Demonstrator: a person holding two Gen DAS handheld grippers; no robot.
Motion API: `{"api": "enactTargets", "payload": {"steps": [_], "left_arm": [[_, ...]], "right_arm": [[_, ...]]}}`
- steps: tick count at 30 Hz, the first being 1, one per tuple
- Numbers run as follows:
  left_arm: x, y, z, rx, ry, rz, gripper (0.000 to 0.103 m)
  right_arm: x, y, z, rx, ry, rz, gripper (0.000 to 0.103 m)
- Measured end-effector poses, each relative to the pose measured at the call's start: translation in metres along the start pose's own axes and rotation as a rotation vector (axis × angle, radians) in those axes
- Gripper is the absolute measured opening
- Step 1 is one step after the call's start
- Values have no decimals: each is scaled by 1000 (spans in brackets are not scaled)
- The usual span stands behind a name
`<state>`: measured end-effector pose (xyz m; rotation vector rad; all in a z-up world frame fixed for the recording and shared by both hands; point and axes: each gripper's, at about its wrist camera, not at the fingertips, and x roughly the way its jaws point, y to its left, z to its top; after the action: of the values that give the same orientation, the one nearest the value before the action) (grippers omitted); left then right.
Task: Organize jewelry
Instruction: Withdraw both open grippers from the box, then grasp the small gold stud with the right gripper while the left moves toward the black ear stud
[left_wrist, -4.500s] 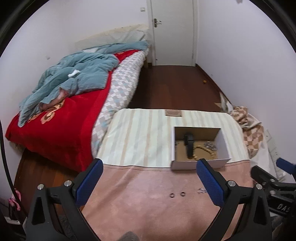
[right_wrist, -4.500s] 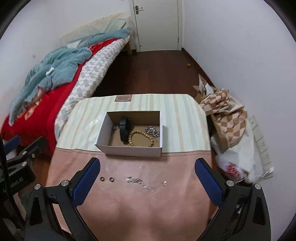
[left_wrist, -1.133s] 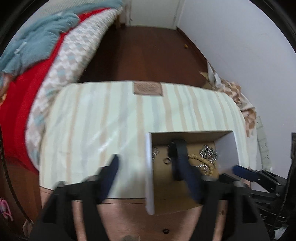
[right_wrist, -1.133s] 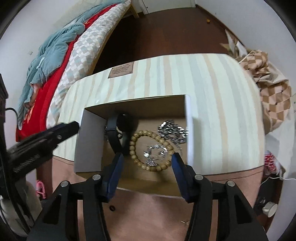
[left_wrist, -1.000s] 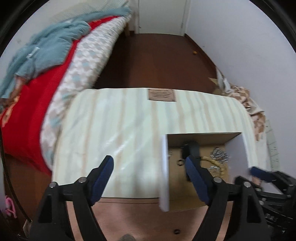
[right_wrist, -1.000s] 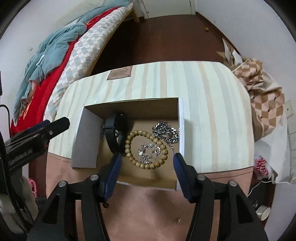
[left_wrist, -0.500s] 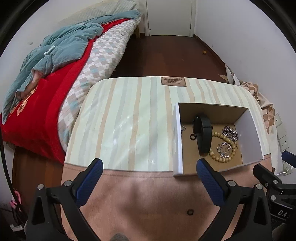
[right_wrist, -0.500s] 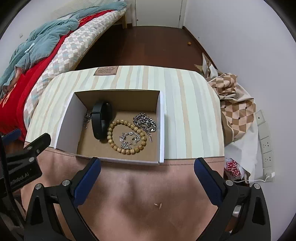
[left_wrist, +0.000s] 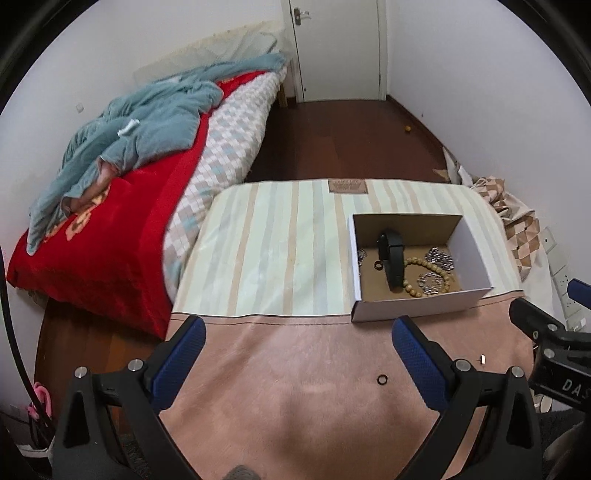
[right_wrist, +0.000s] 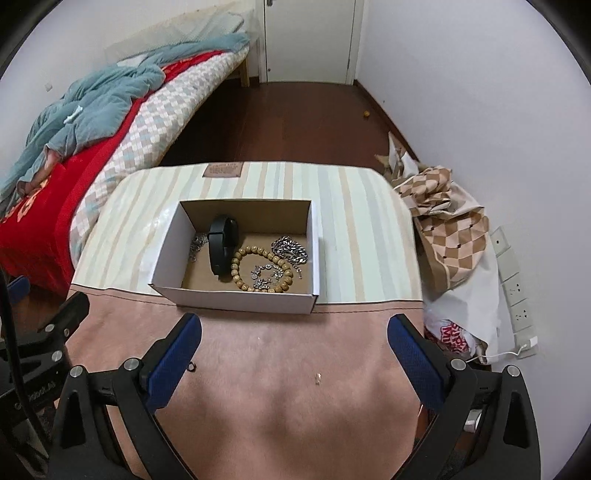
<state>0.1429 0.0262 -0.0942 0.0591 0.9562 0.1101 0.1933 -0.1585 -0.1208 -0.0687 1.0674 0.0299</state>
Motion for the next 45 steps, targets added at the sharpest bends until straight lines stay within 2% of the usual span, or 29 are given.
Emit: {"api": "enactTargets", "payload": {"steps": [9, 13, 17, 22, 24, 26, 29, 31, 34, 39, 40, 41, 42, 45], "left_arm": [[-51, 7, -8, -36, -83, -19, 103], [-63, 5, -12, -46, -116, 13, 103], [-51, 0, -22, -48, -101, 33, 103], [-7, -10, -45, -43, -9, 53, 103], [10, -15, -54, -35, 21, 61, 103], [28, -19, -62, -30, 58, 67, 103], [48, -22, -69, -28, 106, 67, 103], [58, -23, -73, -20, 124, 77, 103], [69, -23, -76, -11, 146, 89, 103], [83, -21, -80, -3, 174, 96, 103], [85, -21, -81, -2, 177, 96, 103], [87, -21, -81, -2, 181, 94, 103], [88, -21, -81, -1, 185, 94, 103], [90, -21, -83, 2, 189, 93, 103]], "right_arm": [[-65, -5, -21, 13, -96, -5, 102], [-85, -9, -28, 30, -119, 23, 102], [-77, -23, -41, 69, -100, 46, 102], [-38, -51, -70, 131, -51, -39, 102], [-17, -59, -82, 149, -21, -30, 101], [5, -65, -91, 156, 7, -13, 86], [38, -67, -101, 161, 49, 22, 71], [58, -65, -106, 160, 61, 45, 68], [85, -60, -113, 149, 73, 73, 58], [108, -46, -117, 108, 69, 93, 45], [110, -44, -117, 97, 62, 86, 43], [111, -40, -117, 75, 46, 76, 36], [113, -36, -117, 55, 37, 58, 35], [113, -28, -117, 13, 11, 21, 21]]}}
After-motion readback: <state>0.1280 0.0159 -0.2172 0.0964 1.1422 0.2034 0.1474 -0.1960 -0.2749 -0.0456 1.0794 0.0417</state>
